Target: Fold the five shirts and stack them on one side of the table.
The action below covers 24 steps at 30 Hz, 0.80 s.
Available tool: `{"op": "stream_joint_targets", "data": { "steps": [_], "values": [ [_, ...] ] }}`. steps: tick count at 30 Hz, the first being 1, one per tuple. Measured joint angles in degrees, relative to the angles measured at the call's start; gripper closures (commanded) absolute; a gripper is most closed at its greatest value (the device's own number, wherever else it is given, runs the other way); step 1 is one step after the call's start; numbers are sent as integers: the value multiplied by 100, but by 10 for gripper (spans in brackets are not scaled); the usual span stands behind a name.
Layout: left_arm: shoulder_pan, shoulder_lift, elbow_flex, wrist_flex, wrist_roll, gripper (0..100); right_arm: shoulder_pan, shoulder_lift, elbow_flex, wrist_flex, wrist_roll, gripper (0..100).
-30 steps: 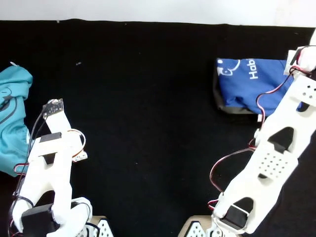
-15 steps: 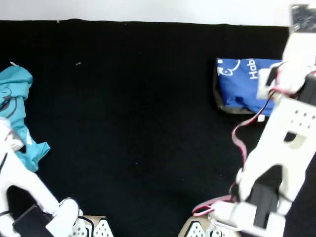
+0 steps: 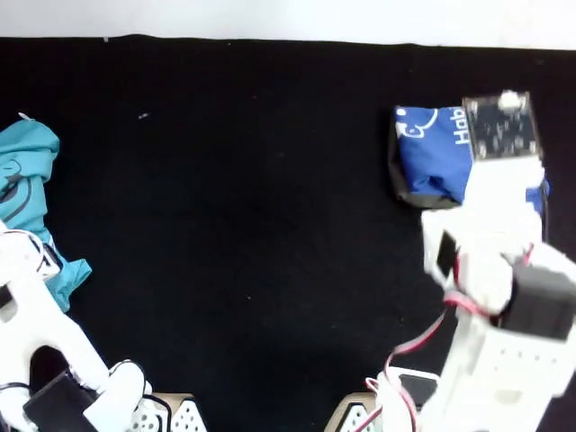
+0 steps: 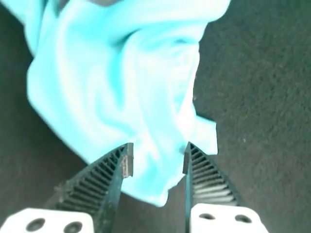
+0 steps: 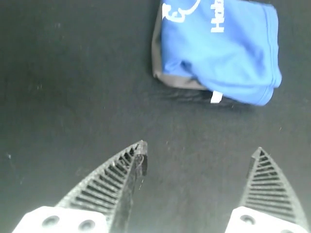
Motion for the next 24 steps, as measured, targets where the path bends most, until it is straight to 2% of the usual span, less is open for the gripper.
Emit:
{"op": "stream_joint_targets", "data": {
  "steps": [4,6,8,11,14,18,21,24],
  "values": [
    [246,237,202,-422,0,823,-26,-914,949,0,0,682],
    [308,554,202,-607,0,879,-26,-1327,1371,0,53,682],
    [308,949,123,-703,0,994,-26,-1705,1749,0,202,682],
    [290,1354,-229,-607,0,993,-26,-2215,2259,0,360,682],
    [299,1380,-677,-123,44,991,-26,-2602,2804,0,378,682],
    [519,1108,-1538,967,571,991,-26,-2892,3648,-255,378,682],
    [1108,571,-2365,2040,879,991,-26,-2963,4246,-659,378,682],
    [2022,-35,-3253,2998,1046,991,-26,-2971,4642,-1011,378,682]
  ]
}}
